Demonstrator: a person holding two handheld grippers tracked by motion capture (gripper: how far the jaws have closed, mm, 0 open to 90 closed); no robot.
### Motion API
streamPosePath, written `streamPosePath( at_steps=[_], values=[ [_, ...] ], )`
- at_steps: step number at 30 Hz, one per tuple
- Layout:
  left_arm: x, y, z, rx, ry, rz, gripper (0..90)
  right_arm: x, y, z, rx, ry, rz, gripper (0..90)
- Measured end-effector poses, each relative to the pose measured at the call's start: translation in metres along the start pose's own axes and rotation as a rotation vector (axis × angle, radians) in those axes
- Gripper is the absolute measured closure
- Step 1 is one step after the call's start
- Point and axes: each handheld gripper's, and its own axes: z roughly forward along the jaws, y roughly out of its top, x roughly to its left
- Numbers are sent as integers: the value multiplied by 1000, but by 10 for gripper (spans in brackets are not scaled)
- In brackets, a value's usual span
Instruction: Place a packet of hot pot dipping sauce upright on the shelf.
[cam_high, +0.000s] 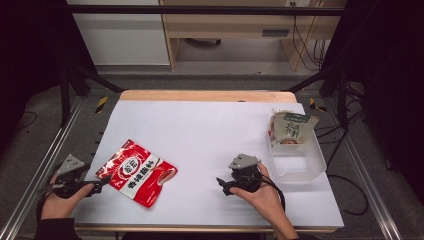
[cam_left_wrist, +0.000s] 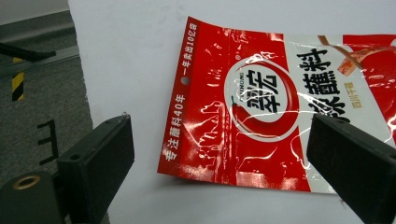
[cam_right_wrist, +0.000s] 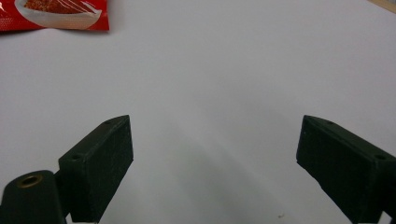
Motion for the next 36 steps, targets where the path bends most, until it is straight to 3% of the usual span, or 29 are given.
streamPosePath(
  at_steps=[7,15,27,36],
  values=[
    [1,-1,8,41,6,12,125,2,0,2,19,-2,-19,118],
    [9,-4,13,62,4,-9,145,5,0,4,38,0,-48,119],
    [8,-6,19,103,2,1,156,5,-1,4,47,-4,-49,119],
    [9,-7,23,116,-5,-24,156,6,-1,5,53,-2,-55,118]
  ],
)
